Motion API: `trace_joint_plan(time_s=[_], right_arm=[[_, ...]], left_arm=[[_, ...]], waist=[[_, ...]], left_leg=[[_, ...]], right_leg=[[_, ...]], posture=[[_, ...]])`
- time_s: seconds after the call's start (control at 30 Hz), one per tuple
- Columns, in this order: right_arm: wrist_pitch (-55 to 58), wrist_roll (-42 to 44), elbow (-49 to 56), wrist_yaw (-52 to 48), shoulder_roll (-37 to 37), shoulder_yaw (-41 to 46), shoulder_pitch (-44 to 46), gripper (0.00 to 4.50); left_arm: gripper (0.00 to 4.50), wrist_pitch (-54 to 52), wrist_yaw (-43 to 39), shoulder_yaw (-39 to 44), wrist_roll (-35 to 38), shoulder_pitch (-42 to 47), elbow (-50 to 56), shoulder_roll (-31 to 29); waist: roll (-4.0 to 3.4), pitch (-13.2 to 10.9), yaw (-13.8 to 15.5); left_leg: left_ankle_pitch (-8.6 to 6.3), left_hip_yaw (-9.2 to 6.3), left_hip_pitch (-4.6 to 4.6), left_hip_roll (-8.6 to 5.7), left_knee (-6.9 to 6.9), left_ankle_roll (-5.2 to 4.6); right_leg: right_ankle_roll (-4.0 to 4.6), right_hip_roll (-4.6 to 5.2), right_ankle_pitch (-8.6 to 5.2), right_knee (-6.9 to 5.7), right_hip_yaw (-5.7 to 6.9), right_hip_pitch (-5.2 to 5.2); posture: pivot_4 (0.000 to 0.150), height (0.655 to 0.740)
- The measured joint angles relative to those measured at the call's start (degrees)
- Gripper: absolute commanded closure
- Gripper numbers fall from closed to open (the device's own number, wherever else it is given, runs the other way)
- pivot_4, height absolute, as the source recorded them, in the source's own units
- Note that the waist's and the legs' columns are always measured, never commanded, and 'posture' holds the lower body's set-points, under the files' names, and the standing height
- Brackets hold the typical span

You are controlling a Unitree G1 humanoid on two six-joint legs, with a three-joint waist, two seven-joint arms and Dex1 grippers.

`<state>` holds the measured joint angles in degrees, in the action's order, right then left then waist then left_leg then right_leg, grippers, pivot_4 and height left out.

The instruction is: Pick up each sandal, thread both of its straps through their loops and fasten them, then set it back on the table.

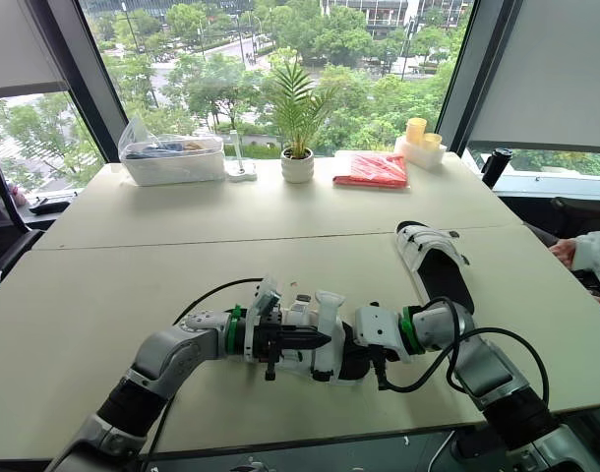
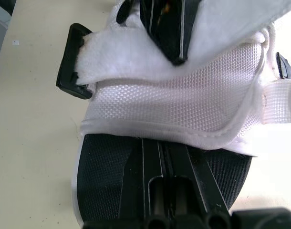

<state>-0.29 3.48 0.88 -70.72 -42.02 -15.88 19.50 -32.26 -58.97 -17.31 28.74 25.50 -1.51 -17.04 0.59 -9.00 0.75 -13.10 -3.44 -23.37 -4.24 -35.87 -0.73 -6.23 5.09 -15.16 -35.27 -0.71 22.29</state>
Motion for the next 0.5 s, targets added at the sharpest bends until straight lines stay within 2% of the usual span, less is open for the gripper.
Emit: trace_joint_plan(time_s=[0.17,0.5], right_arm=[[0.08,0.0,-0.02,-0.03,-0.03,0.03,0.02,4.5],[0.08,0.02,0.11,-0.08,-0.03,-0.16,0.13,4.5]], left_arm=[[4.44,6.98,-0.8,-0.55,-3.99,-0.35,-1.75,0.9],[4.44,10.57,-7.58,-4.07,-5.58,-2.2,3.27,-3.94]], waist=[[0.0,0.0,0.0],[-0.01,0.0,-0.02]], left_leg=[[0.0,0.0,-0.01,0.0,-0.02,0.0],[-0.02,0.0,-0.01,0.01,0.03,-0.04]], right_leg=[[0.0,0.0,0.0,0.02,0.0,-0.01],[0.0,0.01,0.0,0.07,0.0,0.0]], posture=[[0.15,0.74],[0.15,0.74]])
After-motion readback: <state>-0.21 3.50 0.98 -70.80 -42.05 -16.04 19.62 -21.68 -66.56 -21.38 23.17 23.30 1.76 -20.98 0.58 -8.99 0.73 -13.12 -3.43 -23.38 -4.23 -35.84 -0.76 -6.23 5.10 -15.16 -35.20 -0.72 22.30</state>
